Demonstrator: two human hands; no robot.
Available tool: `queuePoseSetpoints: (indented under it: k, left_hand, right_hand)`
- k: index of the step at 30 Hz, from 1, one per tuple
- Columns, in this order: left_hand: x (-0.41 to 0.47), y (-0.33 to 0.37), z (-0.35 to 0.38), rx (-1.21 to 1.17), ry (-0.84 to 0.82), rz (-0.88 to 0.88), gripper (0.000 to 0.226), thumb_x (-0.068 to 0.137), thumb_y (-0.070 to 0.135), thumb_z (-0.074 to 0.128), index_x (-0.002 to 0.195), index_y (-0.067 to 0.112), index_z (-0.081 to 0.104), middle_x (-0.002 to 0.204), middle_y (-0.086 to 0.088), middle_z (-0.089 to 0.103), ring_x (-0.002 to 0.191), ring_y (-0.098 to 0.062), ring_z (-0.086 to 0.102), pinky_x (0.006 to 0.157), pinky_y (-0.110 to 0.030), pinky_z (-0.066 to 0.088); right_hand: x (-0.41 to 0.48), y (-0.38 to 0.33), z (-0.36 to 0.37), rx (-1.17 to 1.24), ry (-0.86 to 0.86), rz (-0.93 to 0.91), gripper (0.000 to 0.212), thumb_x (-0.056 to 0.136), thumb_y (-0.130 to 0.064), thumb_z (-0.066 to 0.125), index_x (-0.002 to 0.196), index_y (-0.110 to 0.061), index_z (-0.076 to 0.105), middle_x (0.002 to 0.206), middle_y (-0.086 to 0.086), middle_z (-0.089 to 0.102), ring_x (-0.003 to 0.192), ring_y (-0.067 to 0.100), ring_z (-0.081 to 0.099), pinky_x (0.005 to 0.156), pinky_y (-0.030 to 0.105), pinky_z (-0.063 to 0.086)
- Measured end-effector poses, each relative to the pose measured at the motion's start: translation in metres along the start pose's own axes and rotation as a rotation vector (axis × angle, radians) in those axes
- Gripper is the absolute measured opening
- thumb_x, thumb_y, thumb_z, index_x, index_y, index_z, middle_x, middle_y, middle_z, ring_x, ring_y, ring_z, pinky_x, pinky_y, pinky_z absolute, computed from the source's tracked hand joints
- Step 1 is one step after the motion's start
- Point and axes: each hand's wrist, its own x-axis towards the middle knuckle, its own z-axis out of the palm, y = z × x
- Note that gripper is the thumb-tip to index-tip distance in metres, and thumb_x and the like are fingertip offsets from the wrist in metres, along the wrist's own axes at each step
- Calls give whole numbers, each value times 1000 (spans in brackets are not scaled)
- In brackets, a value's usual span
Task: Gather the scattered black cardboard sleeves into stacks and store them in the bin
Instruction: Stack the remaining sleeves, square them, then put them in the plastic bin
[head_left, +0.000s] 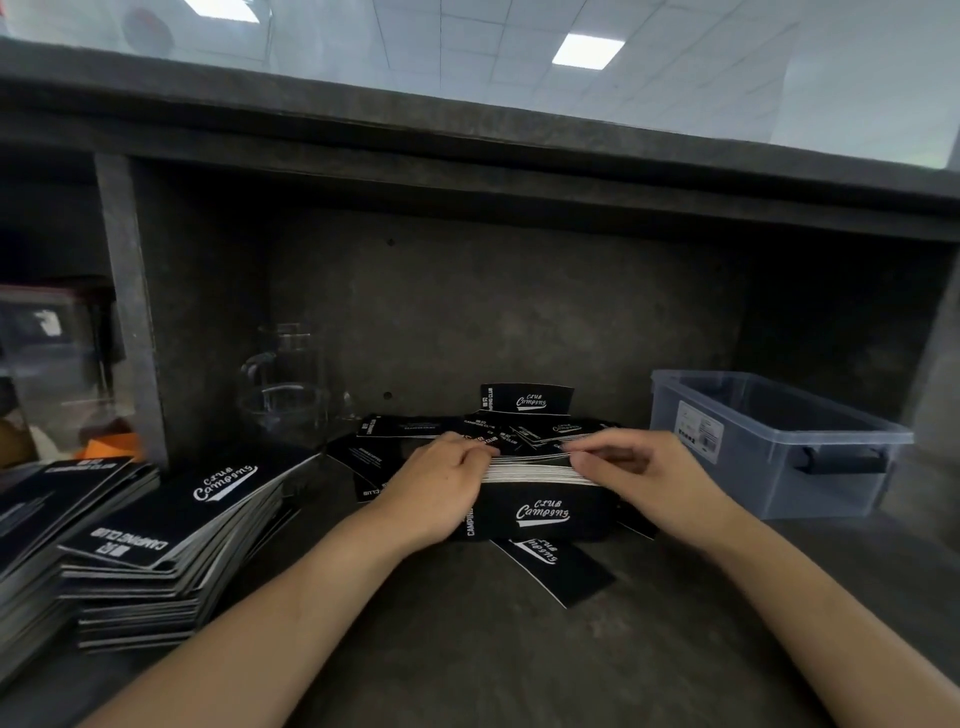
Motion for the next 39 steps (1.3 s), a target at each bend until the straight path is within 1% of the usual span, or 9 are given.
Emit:
queuePoseSetpoints:
  k: [9,13,16,18,23,28,31,35,39]
  left_hand:
    - [-5,1,1,49,25,-10,39,107,39,35,128,33,67,129,2,61,124,-21,56,109,-41,42]
    - [-4,0,1,54,26,15,39,108,35,35,122,22,69,125,-2,65,122,-22,57,107,-40,42]
    - [-5,1,1,55,41,39,39,109,31,34,119,16,69,123,-3,65,118,-20,58,105,-36,43]
    - [-6,0,1,52,34,70,38,109,28,34,112,12,69,111,-3,63,109,-19,59,98,-34,44]
    - [-8,0,3,44,49,133,35,109,28,36,91,9,60,91,4,49,83,-5,52,74,-23,34]
    - [-12,0,3,-7,97,200,23,108,26,39,128,24,51,120,10,52,104,8,50,83,1,33]
    - [-12,-1,3,9,84,252,29,109,24,36,118,24,63,111,11,62,102,2,57,86,-12,38]
    - [-13,-3,4,91,142,182,42,107,44,35,76,28,58,76,3,66,81,-15,62,76,-39,50]
    - [-11,-1,4,67,153,152,44,105,43,43,67,25,54,67,4,58,74,-17,56,67,-36,43]
  right_hand:
    - [1,-3,-7,-165,80,-67,6,85,-24,78,89,-27,80,89,-17,78,90,-3,72,86,20,57]
    - [1,1,-10,-252,297,-184,10,94,-16,68,91,-25,70,90,-13,76,87,-1,71,79,18,57]
    - [8,8,-21,-132,557,-7,6,103,-21,55,97,-22,57,85,-4,71,65,13,70,57,29,57]
    - [11,17,-26,-12,630,197,12,106,-25,51,106,-14,56,79,3,68,49,16,63,42,26,48]
    - [13,23,-7,286,315,554,12,105,-9,51,99,-6,61,72,7,46,49,13,40,38,24,37]
    - [14,19,-2,408,88,699,19,102,-13,56,83,-10,57,55,-2,37,37,4,26,31,16,20]
    - [9,10,-3,321,-63,660,30,105,-24,50,78,-12,54,49,-5,39,36,4,23,32,16,13]
    - [-2,-13,0,106,-131,532,69,97,-71,29,82,-13,63,50,-8,39,43,8,33,41,18,24]
    - [-5,-17,-1,-77,59,131,59,95,-64,30,89,-26,75,62,-25,61,72,-3,58,72,19,39]
